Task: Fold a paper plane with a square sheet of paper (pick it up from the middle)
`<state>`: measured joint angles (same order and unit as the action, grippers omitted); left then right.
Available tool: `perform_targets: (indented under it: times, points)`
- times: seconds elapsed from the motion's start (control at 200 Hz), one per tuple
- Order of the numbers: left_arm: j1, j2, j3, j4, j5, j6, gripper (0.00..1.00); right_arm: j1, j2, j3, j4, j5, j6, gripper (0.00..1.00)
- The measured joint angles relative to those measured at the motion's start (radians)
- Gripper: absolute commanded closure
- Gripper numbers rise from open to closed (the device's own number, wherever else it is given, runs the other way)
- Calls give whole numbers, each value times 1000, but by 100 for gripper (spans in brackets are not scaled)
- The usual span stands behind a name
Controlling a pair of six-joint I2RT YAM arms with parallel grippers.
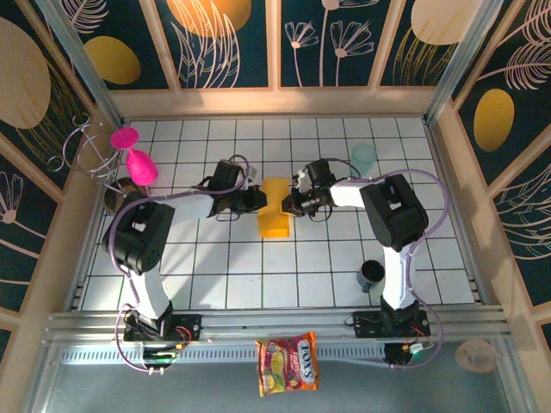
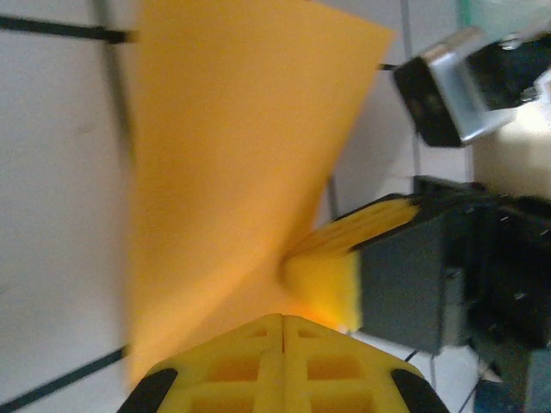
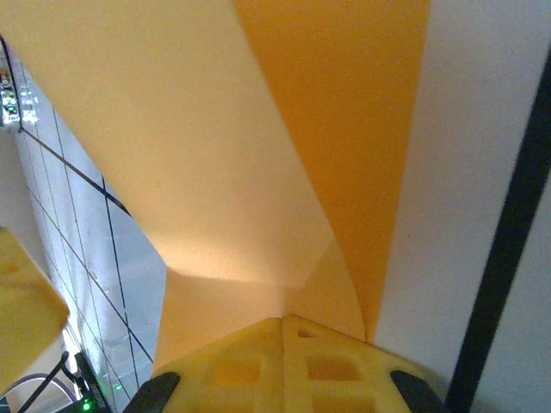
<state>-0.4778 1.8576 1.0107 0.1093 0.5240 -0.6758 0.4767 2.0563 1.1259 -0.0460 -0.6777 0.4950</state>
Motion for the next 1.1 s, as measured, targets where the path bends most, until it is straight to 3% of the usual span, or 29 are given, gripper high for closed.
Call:
perform_targets:
  times: [0.34, 0.806, 0.906, 1.101]
  points:
    - [-16, 122, 15, 65, 1, -70, 99, 0, 0, 0, 0, 0, -2, 100]
    - [159, 0, -151, 86, -60, -61, 99, -3, 1, 0, -3, 0, -15, 100]
    - [135, -29, -148, 87, -76, -77, 98, -3, 0, 0, -3, 0, -15, 100]
    - [-4, 4, -31, 112, -64, -114, 99, -3, 1, 0, -3, 0, -15, 100]
